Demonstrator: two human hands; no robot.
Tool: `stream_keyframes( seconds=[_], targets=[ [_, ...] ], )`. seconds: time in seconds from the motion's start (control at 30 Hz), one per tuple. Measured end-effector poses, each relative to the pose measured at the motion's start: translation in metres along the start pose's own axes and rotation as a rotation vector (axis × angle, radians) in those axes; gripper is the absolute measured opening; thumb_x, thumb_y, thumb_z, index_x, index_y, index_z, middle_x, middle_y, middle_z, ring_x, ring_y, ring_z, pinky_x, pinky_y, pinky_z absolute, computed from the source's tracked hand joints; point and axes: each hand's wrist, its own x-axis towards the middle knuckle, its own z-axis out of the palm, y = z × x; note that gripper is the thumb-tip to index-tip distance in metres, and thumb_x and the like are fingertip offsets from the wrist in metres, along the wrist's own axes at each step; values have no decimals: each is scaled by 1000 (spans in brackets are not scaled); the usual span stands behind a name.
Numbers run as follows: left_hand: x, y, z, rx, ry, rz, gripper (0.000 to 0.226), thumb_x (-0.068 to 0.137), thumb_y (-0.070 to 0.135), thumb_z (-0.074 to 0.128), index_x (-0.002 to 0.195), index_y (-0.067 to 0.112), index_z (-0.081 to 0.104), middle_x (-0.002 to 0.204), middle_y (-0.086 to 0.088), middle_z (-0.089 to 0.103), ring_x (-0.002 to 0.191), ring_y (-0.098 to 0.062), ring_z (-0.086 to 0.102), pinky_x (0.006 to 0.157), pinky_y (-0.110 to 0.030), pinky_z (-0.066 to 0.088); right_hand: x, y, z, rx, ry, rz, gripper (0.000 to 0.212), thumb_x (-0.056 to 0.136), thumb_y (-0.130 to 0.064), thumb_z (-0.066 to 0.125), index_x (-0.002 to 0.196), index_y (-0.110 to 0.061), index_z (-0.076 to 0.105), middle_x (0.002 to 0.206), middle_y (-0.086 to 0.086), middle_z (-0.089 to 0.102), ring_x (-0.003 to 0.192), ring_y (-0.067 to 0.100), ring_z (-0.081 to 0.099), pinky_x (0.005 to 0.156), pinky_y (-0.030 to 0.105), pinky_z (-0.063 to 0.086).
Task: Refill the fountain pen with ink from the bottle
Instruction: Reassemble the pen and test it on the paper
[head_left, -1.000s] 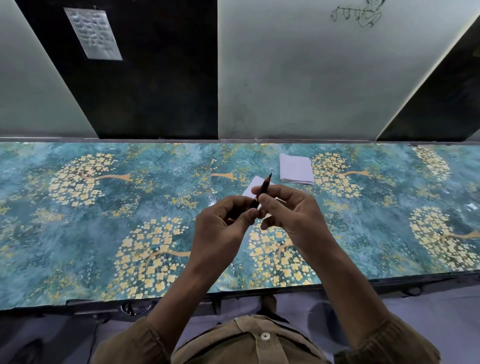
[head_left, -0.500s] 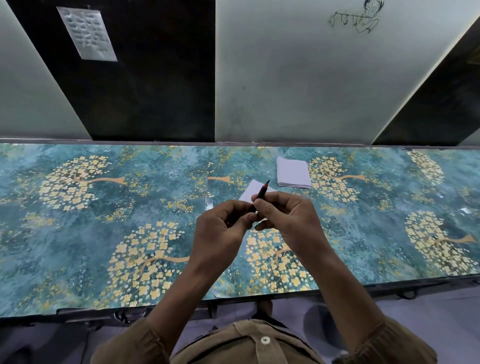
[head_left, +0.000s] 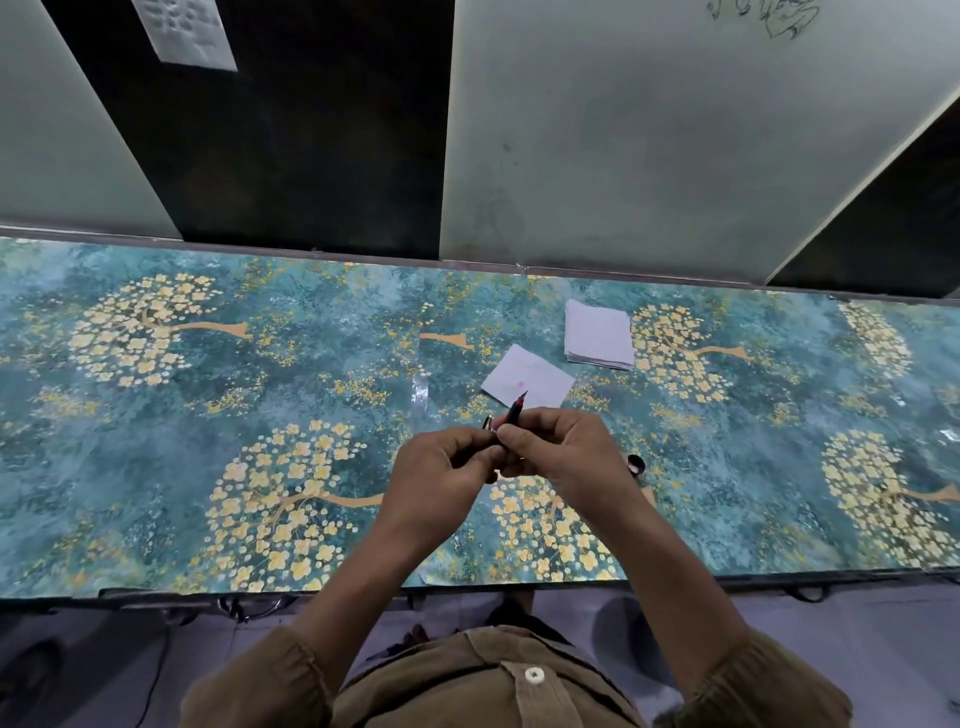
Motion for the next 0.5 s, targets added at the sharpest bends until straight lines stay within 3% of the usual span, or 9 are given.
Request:
stream_keyframes(
  seconds=[0.2, 0.4, 0.5],
  targets=[
    [5, -10, 5, 93, 24, -21, 11, 89, 15, 72, 93, 21, 81, 65, 12, 71, 55, 1, 61, 52, -14, 44, 5, 22, 2, -17, 72, 31, 8, 90, -8, 70, 94, -5, 77, 73, 15, 73, 65, 19, 68, 69, 35, 62],
    [8, -29, 12, 187, -51, -105, 11, 91, 18, 69, 90, 23, 79, 66, 14, 68, 55, 5, 58, 53, -10, 41, 13, 54, -2, 59, 43, 185, 11, 89, -9, 72, 95, -2, 76, 76, 11, 72, 69, 17, 68, 66, 33, 59],
    [9, -40, 10, 185, 5, -186, 9, 92, 23, 68, 91, 25, 76, 72, 11, 71, 65, -2, 65, 62, -25, 52, 26, 65, -6, 102, -19, 274, 17, 87, -11, 75, 102, -3, 72, 80, 9, 71, 72, 16, 68, 67, 35, 58]
  ],
)
